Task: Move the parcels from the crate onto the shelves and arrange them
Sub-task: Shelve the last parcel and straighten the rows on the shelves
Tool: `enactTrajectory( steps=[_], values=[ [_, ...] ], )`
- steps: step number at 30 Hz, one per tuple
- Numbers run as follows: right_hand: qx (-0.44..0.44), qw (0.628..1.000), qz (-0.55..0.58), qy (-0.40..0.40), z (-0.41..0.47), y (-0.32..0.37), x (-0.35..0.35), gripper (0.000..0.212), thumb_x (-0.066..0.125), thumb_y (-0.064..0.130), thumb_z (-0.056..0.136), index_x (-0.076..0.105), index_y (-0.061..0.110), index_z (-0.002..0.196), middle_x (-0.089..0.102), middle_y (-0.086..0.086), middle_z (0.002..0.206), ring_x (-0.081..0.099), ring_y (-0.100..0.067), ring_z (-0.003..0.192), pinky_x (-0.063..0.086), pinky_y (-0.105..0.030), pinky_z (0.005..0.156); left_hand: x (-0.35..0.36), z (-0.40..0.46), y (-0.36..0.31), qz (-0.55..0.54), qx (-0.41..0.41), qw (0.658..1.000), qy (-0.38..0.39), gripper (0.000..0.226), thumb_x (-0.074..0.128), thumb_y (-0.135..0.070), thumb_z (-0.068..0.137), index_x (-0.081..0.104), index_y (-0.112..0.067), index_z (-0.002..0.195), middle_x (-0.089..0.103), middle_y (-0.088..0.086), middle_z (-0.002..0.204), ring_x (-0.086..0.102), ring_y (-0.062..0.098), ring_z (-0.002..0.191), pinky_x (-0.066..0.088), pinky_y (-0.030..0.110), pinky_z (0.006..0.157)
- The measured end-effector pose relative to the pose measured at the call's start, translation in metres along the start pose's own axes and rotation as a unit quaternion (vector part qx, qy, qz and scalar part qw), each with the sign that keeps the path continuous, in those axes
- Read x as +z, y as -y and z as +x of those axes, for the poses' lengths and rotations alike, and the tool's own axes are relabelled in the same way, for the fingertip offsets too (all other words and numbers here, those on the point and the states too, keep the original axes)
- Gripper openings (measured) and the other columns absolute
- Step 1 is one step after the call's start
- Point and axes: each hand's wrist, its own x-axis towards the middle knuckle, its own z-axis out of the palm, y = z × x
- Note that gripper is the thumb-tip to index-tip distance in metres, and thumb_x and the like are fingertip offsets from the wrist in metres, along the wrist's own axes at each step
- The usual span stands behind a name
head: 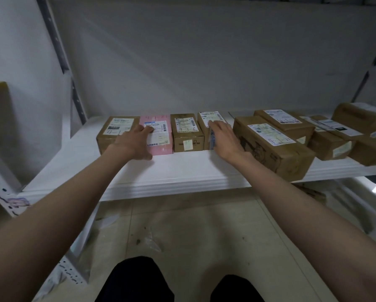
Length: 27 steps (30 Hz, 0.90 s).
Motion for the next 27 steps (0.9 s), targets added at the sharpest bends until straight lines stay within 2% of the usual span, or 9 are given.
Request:
enactTrajectory(
  steps=[3,6,8,11,13,15,18,21,27],
  values=[
    [0.008,1.0,0.009,0.027,0.001,0.006,0.001,0.076,0.047,-0.013,0.091,0.018,0.009,0.158,0.019,-0.012,0.163,0.011,-0.03,0.152,0.016,-0.043,0.123,0.0,-0.002,-0.001,-0.002,0.002,1.0,0.002,0.101,0.08,-0.04,0.074,0.017,-0.029,0.153,0.026,0.003,0.156,0.046,0.036,0.128,0.045,0.056,0.1],
    [0.011,1.0,0.01,0.025,-0.005,0.01,-0.006,0.073,0.045,-0.01,0.094,0.015,0.01,0.158,0.016,-0.012,0.165,0.01,-0.029,0.153,0.015,-0.043,0.124,-0.006,-0.002,-0.001,-0.002,-0.002,1.0,0.018,0.099,0.079,-0.042,0.074,0.019,-0.03,0.152,0.027,0.003,0.155,0.032,0.038,0.138,0.03,0.06,0.109],
    [0.006,1.0,0.006,0.009,-0.012,0.01,-0.017,0.067,0.047,-0.007,0.095,0.023,0.008,0.156,0.027,-0.015,0.16,0.02,-0.031,0.149,0.023,-0.043,0.121,-0.013,0.0,-0.005,0.011,-0.006,1.0,0.016,0.093,0.078,-0.043,0.074,0.027,-0.027,0.15,0.033,0.006,0.151,0.031,0.036,0.137,0.026,0.059,0.112],
    [-0.005,0.999,-0.032,-0.002,-0.024,0.003,-0.039,0.051,0.056,-0.002,0.092,0.047,0.006,0.141,0.049,-0.017,0.142,0.042,-0.033,0.132,0.039,-0.041,0.107,-0.021,0.006,-0.022,0.027,-0.012,1.0,-0.008,0.09,0.078,-0.044,0.073,0.031,-0.022,0.147,0.033,0.009,0.147,0.033,0.037,0.135,0.03,0.056,0.11],
    [0.008,0.998,-0.065,-0.021,-0.035,-0.007,-0.055,0.039,0.06,0.001,0.089,0.058,0.009,0.127,0.054,-0.014,0.135,0.045,-0.032,0.124,0.043,-0.042,0.099,-0.023,0.01,-0.046,0.017,0.014,0.999,-0.033,0.094,0.077,-0.043,0.072,0.027,-0.021,0.148,0.034,0.011,0.147,0.036,0.039,0.134,0.034,0.054,0.107],
    [0.031,0.993,-0.106,-0.04,-0.048,-0.022,-0.071,0.033,0.06,0.007,0.09,0.061,0.01,0.122,0.055,-0.013,0.134,0.045,-0.033,0.122,0.043,-0.042,0.097,-0.023,0.014,-0.079,-0.009,0.054,0.998,-0.044,0.093,0.076,-0.041,0.074,0.026,-0.02,0.149,0.033,0.012,0.147,0.038,0.039,0.133,0.037,0.053,0.106],
    [0.083,0.985,-0.144,-0.042,-0.075,-0.05,-0.091,0.039,0.061,0.016,0.093,0.057,0.011,0.132,0.05,-0.014,0.142,0.041,-0.035,0.128,0.041,-0.046,0.102,-0.022,0.023,-0.132,-0.03,0.113,0.992,-0.047,0.089,0.072,-0.042,0.076,0.027,-0.019,0.15,0.028,0.009,0.154,0.039,0.035,0.135,0.038,0.051,0.108],
    [0.124,0.979,-0.158,-0.03,-0.106,-0.078,-0.099,0.047,0.062,0.01,0.09,0.052,0.016,0.135,0.047,-0.012,0.141,0.04,-0.034,0.126,0.04,-0.046,0.099,-0.021,0.03,-0.17,-0.027,0.144,0.988,-0.042,0.089,0.075,-0.039,0.073,0.03,-0.016,0.147,0.029,0.009,0.152,0.038,0.034,0.135,0.039,0.05,0.107],
    [0.105,0.988,-0.112,-0.025,-0.128,-0.101,-0.09,0.063,0.068,0.002,0.084,0.045,0.019,0.14,0.042,-0.006,0.14,0.037,-0.03,0.124,0.044,-0.041,0.095,-0.019,0.045,-0.191,-0.006,0.151,0.988,-0.016,0.092,0.076,-0.038,0.07,0.03,-0.016,0.146,0.037,0.012,0.141,0.038,0.034,0.132,0.036,0.051,0.107]
  ],
)
